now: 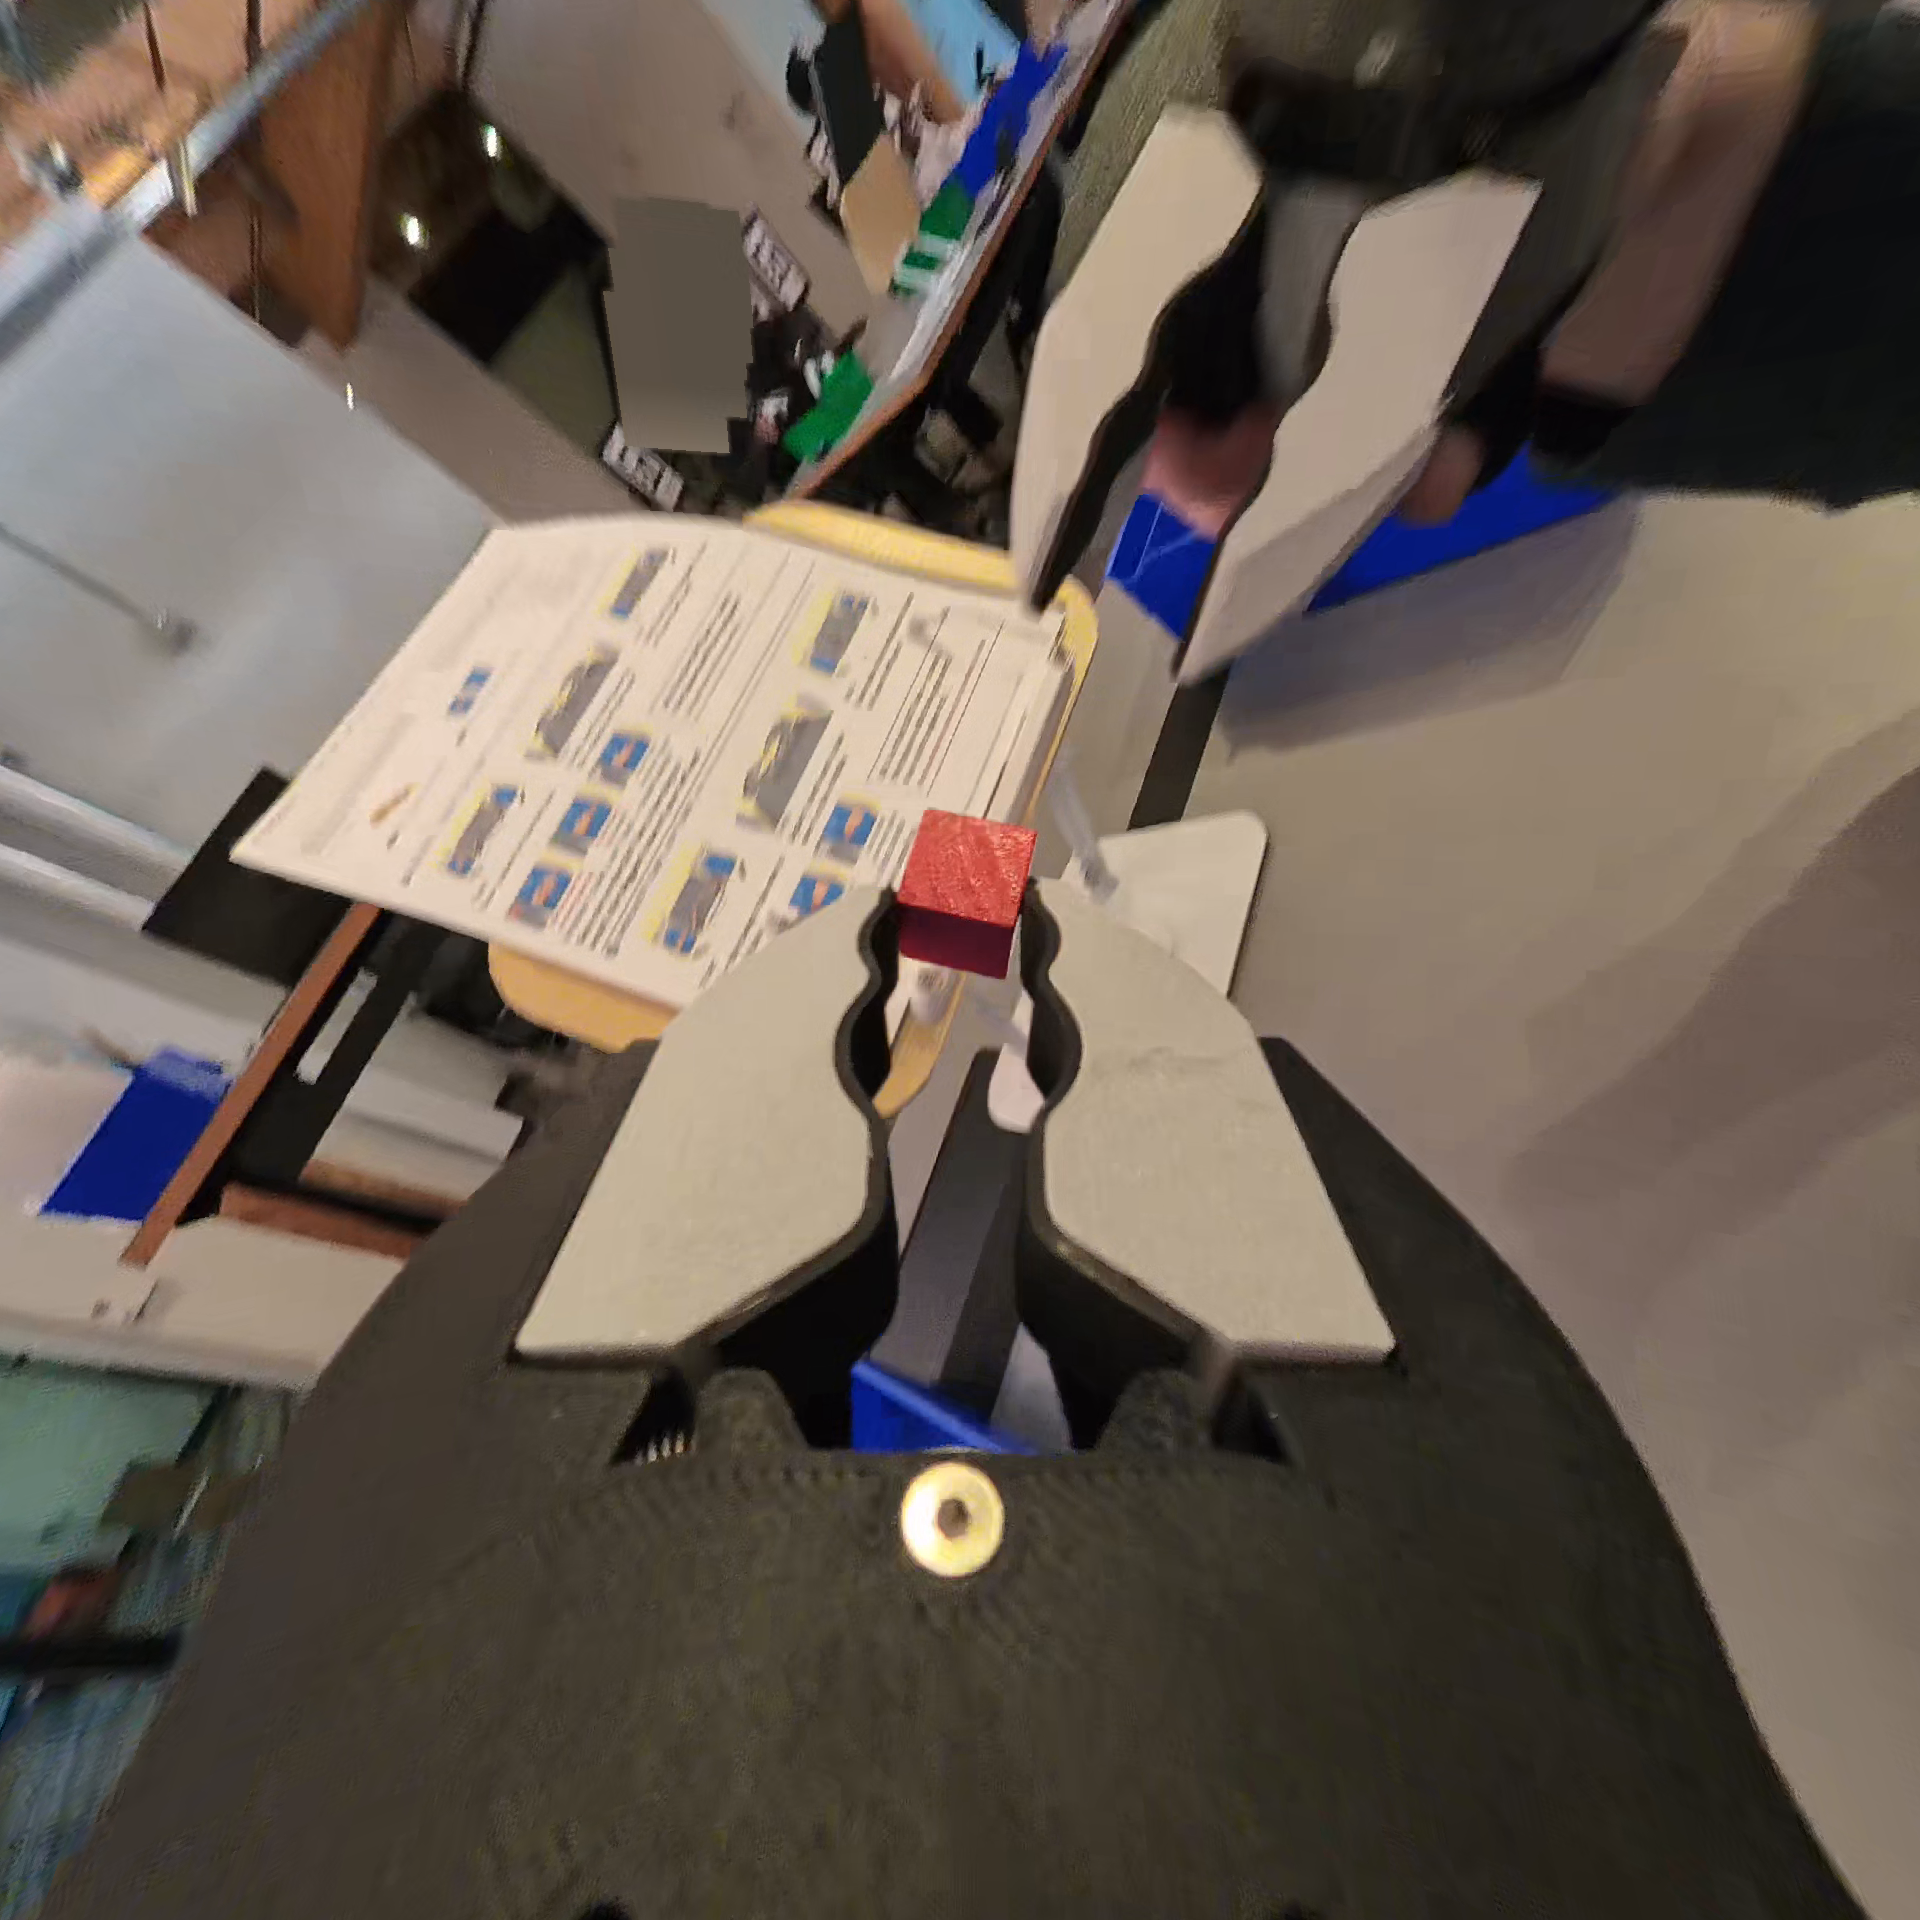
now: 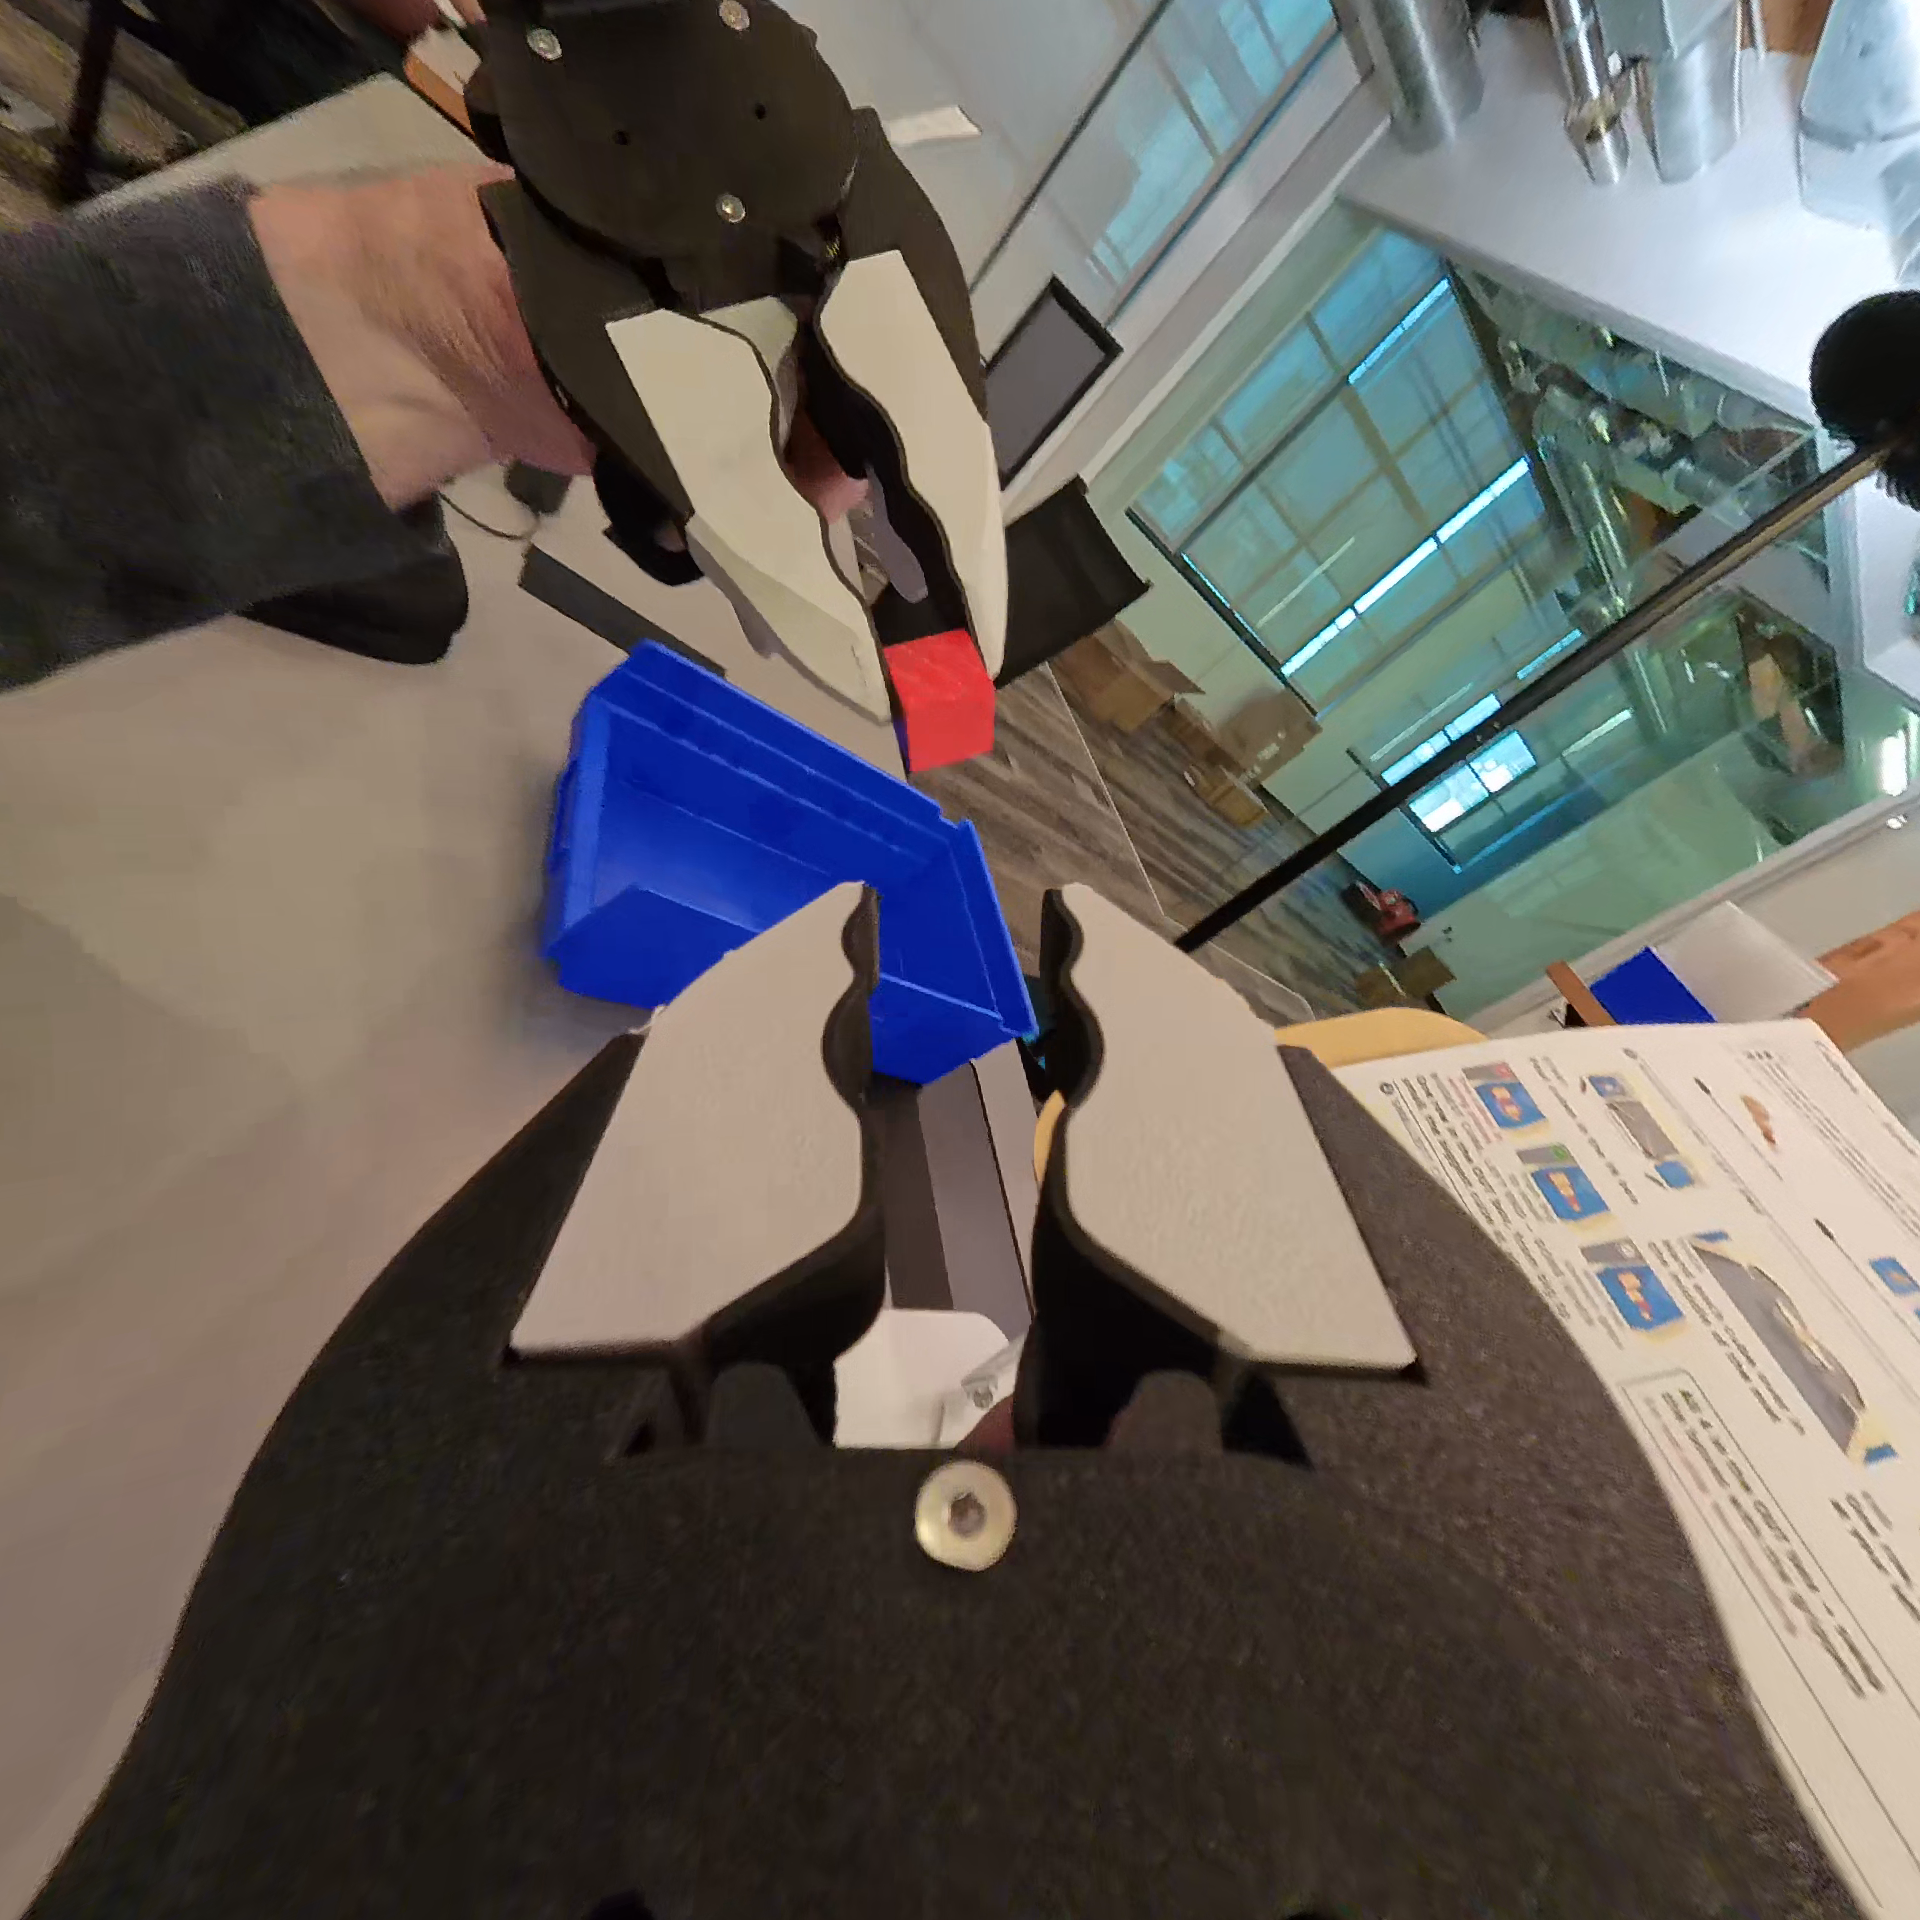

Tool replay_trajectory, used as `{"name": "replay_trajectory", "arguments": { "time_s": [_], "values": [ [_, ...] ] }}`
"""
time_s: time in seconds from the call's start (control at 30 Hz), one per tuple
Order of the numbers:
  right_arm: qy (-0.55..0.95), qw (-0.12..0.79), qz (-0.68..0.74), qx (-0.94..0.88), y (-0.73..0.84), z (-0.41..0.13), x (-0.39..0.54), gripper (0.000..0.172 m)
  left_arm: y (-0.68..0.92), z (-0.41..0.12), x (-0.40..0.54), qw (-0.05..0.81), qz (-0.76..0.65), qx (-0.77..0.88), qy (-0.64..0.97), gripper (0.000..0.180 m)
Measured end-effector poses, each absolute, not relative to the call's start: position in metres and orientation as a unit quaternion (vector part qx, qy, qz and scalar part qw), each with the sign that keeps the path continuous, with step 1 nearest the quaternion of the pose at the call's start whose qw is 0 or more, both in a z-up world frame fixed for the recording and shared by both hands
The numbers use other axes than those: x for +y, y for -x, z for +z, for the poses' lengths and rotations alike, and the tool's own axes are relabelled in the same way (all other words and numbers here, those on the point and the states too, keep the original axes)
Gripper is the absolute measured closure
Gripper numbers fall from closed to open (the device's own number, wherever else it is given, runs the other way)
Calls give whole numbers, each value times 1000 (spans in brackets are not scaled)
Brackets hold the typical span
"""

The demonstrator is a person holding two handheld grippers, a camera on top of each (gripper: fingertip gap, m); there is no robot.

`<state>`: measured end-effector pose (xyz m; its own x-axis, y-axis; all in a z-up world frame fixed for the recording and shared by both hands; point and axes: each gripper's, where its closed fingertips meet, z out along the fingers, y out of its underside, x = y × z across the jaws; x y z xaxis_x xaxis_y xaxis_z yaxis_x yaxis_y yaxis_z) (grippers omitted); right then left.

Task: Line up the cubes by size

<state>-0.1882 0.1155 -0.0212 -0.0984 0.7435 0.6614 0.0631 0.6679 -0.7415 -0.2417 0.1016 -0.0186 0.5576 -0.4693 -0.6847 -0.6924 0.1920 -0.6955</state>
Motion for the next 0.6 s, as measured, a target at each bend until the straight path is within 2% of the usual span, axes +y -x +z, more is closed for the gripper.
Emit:
{"name": "replay_trajectory", "arguments": {
  "time_s": [0.17, 0.6],
  "values": [
    [247, 600, 328, -687, 184, -17, 100, 144, 212, -16, 92, 632, 70, 486, 600, 159],
    [194, 603, 325, -702, 189, -23, 81, 143, 187, -21, 80, 628, 42, 524, 573, 159]
  ]
}}
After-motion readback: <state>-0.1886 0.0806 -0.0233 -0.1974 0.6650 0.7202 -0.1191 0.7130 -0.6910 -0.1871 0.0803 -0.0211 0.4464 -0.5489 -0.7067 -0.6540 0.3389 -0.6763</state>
